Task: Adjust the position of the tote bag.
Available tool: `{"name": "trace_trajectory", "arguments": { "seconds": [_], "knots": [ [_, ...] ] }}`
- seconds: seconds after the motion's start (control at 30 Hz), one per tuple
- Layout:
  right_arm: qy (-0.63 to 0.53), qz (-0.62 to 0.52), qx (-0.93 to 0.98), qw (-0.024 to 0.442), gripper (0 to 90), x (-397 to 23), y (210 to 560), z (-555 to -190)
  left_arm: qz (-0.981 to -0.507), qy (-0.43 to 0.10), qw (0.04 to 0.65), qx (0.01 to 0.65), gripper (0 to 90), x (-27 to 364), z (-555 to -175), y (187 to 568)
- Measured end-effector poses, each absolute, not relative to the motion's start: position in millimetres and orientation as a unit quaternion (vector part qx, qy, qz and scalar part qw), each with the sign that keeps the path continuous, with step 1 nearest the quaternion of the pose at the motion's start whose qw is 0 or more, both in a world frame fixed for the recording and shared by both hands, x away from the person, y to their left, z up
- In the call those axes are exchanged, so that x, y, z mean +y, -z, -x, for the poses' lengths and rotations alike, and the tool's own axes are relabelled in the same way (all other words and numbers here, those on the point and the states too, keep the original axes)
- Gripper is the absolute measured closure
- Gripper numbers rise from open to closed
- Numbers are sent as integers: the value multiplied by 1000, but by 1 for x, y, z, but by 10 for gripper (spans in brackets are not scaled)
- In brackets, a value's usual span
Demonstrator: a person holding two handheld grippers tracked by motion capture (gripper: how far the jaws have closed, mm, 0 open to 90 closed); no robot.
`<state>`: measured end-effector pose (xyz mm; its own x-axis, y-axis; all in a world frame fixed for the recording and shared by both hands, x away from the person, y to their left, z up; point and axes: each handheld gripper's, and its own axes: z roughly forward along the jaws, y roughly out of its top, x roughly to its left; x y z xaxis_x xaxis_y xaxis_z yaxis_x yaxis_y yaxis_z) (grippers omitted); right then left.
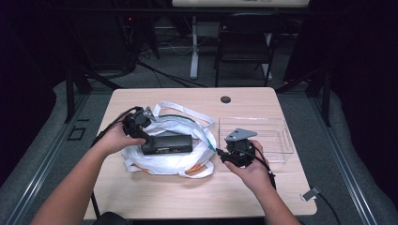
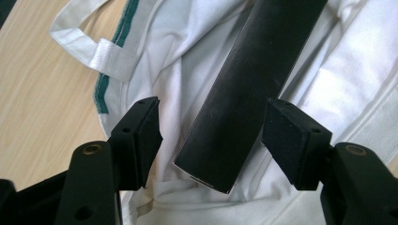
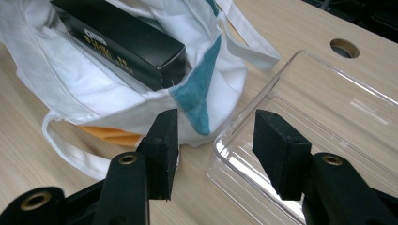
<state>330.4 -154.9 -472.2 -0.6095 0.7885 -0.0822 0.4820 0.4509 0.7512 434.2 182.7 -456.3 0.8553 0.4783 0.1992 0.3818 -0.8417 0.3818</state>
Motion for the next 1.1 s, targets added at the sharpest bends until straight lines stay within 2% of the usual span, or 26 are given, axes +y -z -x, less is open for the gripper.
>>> {"name": "trace_trajectory", "arguments": {
  "seconds": [0.37, 0.6, 0.9, 1.1],
  "knots": [
    [-343, -393, 826, 213, 486, -158, 477, -330, -961, -138, 127, 204, 364, 176, -438, 467],
    [-346, -395, 824, 212, 484, -159, 476, -329, -966, -125, 123, 190, 364, 173, -441, 474],
    [-346, -395, 823, 213, 483, -159, 476, -330, -974, -104, 112, 165, 299, 167, -443, 486],
    [-348, -399, 821, 212, 483, -161, 476, -330, -978, -96, 97, 159, 299, 163, -448, 493]
  ]
}}
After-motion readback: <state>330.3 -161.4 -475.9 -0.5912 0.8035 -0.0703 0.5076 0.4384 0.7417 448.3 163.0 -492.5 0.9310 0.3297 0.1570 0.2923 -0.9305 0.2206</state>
